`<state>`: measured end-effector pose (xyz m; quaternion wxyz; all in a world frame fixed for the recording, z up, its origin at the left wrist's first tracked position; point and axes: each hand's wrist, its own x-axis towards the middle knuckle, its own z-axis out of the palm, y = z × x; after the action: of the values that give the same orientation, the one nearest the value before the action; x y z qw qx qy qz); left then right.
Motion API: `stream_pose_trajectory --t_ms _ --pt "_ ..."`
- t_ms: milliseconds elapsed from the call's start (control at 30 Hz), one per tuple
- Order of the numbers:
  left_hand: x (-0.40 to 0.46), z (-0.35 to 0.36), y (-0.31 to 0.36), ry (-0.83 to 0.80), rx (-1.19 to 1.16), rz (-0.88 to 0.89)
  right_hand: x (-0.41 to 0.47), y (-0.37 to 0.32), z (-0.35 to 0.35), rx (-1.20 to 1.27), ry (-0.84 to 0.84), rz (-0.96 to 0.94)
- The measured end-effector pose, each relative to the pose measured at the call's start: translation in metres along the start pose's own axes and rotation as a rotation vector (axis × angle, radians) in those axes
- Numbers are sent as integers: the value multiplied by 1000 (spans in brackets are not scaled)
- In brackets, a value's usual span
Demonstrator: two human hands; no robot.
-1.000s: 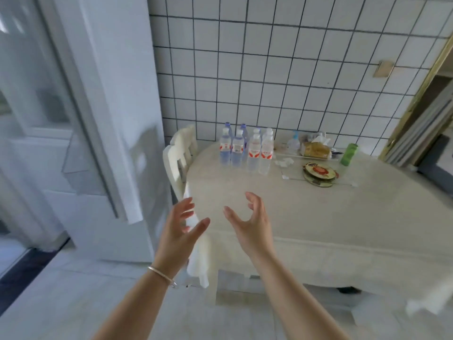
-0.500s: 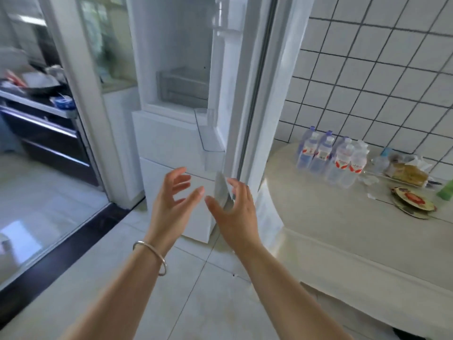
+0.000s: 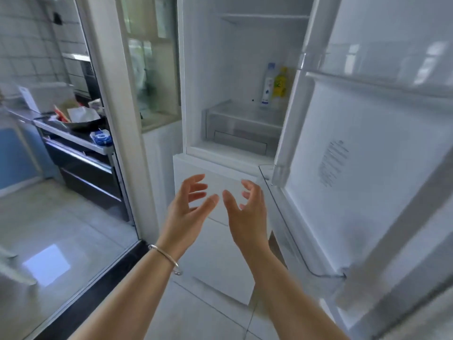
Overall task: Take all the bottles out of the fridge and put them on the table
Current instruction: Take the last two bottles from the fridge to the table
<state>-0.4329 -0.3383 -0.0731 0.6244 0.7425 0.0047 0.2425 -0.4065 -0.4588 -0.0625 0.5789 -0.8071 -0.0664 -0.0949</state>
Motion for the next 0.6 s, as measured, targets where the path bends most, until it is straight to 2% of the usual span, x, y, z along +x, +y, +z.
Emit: stream_pose_trajectory --t_ms 367,600 --pt "191 -12 -80 -108 -147 -7 161 24 86 6 173 43" --pt "342 -9 -117 -290 -189 13 277 28 133 -43 364 109"
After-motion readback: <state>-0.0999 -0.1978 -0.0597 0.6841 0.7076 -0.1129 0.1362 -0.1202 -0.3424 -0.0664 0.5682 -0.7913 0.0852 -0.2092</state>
